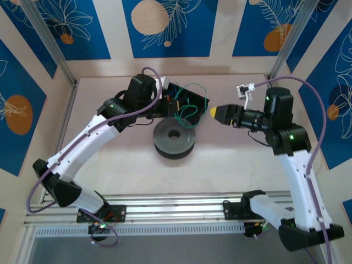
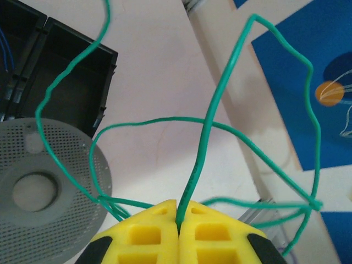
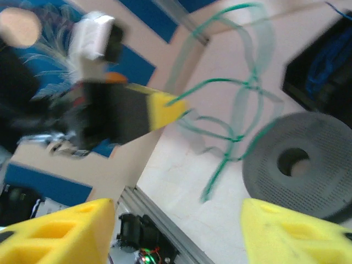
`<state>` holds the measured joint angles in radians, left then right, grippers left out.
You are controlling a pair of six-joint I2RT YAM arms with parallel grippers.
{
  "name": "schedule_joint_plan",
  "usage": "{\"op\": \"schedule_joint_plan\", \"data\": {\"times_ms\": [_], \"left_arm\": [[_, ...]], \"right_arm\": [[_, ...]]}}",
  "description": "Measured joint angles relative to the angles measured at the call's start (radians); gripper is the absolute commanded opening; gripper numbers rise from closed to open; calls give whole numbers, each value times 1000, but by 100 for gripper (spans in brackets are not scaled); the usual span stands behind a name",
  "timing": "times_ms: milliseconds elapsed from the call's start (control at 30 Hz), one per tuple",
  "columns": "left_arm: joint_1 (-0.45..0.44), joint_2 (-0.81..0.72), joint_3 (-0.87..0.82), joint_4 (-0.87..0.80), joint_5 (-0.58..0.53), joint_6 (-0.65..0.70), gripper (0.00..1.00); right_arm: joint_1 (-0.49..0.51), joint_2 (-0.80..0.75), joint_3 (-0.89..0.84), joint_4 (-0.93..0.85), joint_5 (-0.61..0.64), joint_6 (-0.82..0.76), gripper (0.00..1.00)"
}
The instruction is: Wrap the cables
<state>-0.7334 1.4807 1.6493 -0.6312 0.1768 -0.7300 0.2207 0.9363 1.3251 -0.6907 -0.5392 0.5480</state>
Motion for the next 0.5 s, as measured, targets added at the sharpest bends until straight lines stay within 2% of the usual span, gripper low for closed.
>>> {"op": "schedule_joint_plan", "data": {"times_ms": [100,200,333,500], "left_arm": [[0,0,-18,40,-5,-62,0],[0,0,-39,77,-6,-111,0],[0,0,-67,121,0,-164,0],[0,0,-93,166,27,-212,0]], "right_arm": [[102,-84,-65,80,-7,42,43],[216,-98,-101,130,19,68,42],[316,-20,-104,161,120,75,39],[358,129,-101,148,311,66,40]]}}
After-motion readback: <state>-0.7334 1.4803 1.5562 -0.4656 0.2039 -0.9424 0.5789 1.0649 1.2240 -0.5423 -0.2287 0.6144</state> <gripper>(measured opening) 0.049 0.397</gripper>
